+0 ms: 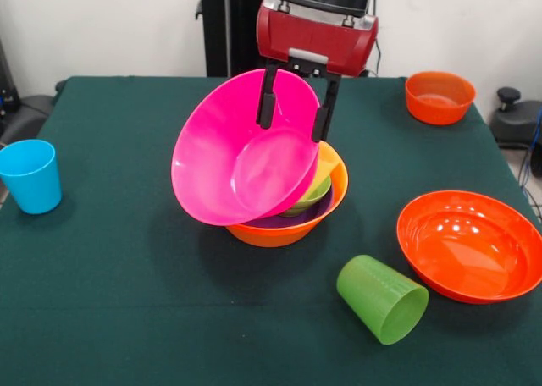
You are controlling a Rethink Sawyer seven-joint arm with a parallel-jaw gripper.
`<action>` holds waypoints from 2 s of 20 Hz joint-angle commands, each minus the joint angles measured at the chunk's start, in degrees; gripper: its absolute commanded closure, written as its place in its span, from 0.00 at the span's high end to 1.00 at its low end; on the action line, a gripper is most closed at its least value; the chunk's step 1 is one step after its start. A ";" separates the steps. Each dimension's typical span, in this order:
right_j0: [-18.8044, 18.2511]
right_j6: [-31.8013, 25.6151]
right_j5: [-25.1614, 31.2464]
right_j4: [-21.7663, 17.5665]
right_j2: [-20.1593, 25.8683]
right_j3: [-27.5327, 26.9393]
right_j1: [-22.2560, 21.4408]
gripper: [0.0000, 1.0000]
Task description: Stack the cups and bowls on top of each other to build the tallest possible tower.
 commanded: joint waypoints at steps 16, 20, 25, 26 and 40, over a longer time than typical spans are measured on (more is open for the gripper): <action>7.06 13.53 6.20 -2.22 28.12 -1.96 -3.43 1.00; 6.25 13.12 4.43 -2.15 28.02 -2.77 -3.61 1.00; 5.25 13.09 1.11 -1.64 25.26 -3.29 -2.70 1.00; 5.10 13.05 0.95 -1.55 24.66 -3.28 -2.44 1.00; 3.84 11.76 -1.06 -1.01 22.09 -5.30 -2.55 0.00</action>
